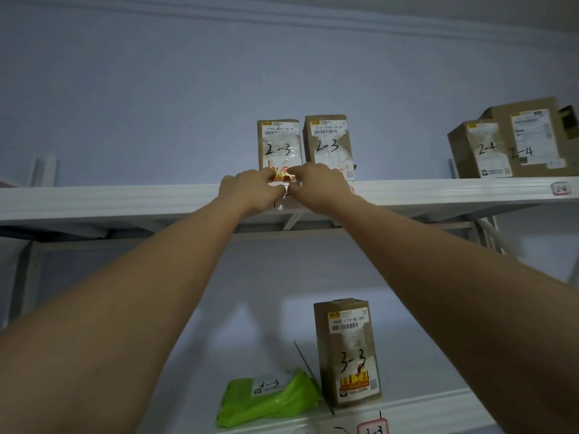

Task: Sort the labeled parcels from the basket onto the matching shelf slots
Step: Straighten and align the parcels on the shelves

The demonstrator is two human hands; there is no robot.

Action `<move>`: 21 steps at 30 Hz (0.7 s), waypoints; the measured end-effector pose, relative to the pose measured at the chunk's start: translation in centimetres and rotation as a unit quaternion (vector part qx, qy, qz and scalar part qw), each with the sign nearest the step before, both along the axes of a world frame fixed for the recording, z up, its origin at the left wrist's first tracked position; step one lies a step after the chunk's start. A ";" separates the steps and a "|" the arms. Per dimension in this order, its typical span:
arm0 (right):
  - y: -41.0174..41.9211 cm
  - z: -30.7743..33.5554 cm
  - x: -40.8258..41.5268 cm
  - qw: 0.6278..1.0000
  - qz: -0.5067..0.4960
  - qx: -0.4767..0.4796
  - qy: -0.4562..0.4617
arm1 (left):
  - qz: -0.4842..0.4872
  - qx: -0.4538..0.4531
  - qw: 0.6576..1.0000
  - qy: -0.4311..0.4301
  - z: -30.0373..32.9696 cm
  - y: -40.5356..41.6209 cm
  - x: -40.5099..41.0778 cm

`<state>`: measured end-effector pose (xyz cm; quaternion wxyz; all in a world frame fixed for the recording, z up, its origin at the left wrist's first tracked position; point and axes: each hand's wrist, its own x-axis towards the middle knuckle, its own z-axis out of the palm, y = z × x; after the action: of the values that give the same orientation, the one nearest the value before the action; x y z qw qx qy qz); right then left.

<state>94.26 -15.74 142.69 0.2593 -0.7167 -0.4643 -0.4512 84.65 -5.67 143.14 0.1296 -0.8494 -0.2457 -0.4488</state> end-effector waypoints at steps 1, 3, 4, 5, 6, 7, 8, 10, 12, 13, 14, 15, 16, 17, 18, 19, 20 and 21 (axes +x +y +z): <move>0.4 0.0 0.1 1.000 -0.009 -0.002 -0.007 | 0.004 0.007 1.000 0.003 0.0 0.2 0.1; 0.8 0.0 0.2 1.000 -0.024 -0.001 -0.010 | 0.010 0.022 1.000 0.009 0.1 0.5 0.0; 0.9 0.1 0.3 1.000 -0.028 -0.001 -0.010 | 0.012 0.027 0.999 0.012 0.2 0.7 -0.1; 1.0 0.0 0.3 0.999 -0.032 -0.003 -0.011 | 0.013 0.028 0.999 0.017 0.3 0.7 -0.2; 1.1 0.0 0.3 0.999 -0.036 -0.005 -0.015 | 0.013 0.026 0.999 0.024 0.4 0.7 -0.2; 1.2 -0.1 0.3 0.999 -0.041 -0.007 -0.022 | 0.013 0.022 0.999 0.031 0.4 0.7 -0.3; 1.2 -0.3 0.4 0.999 -0.046 -0.007 -0.028 | 0.014 0.018 0.999 0.040 0.5 0.7 -0.3; 1.3 -0.4 0.4 0.998 -0.051 -0.007 -0.032 | 0.016 0.008 0.998 0.058 0.8 0.7 -0.4; 1.2 -0.5 0.4 0.998 -0.048 -0.011 -0.033 | 0.015 -0.005 0.997 0.074 1.2 0.9 -0.3; 0.9 -0.5 0.3 0.999 -0.041 -0.011 -0.031 | 0.012 -0.013 0.997 0.079 1.4 1.0 -0.2; 0.6 -0.5 0.2 0.999 -0.025 -0.005 -0.025 | 0.005 -0.022 0.997 0.076 1.4 1.1 -0.2; 0.1 -0.5 0.1 1.000 -0.005 0.007 -0.018 | -0.007 -0.028 0.998 0.062 1.4 1.1 -0.1; -0.6 -0.5 0.1 0.999 0.011 0.025 -0.018 | -0.025 -0.030 0.999 0.035 1.1 1.1 -0.1; -1.2 -0.5 0.2 0.999 0.015 0.044 -0.024 | -0.042 -0.021 0.999 -0.002 0.8 0.9 -0.1; -1.9 -0.4 0.5 0.997 0.009 0.065 -0.032 | -0.054 -0.002 0.998 -0.038 0.3 0.6 -0.3; -2.7 -0.2 1.0 0.996 -0.001 0.086 -0.036 | -0.062 0.028 0.995 -0.067 -0.1 0.1 -0.4; -3.6 0.0 1.6 0.994 -0.009 0.107 -0.032 | -0.067 0.059 0.992 -0.085 -0.5 -0.6 -0.4; -4.4 0.2 2.3 0.992 -0.012 0.127 -0.022 | -0.073 0.084 0.990 -0.091 -0.8 -1.3 -0.3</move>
<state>96.55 -20.13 142.87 0.3325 -0.6730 -0.4006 -0.5254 84.38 -7.00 142.34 0.1443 -0.8068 -0.1551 -0.5516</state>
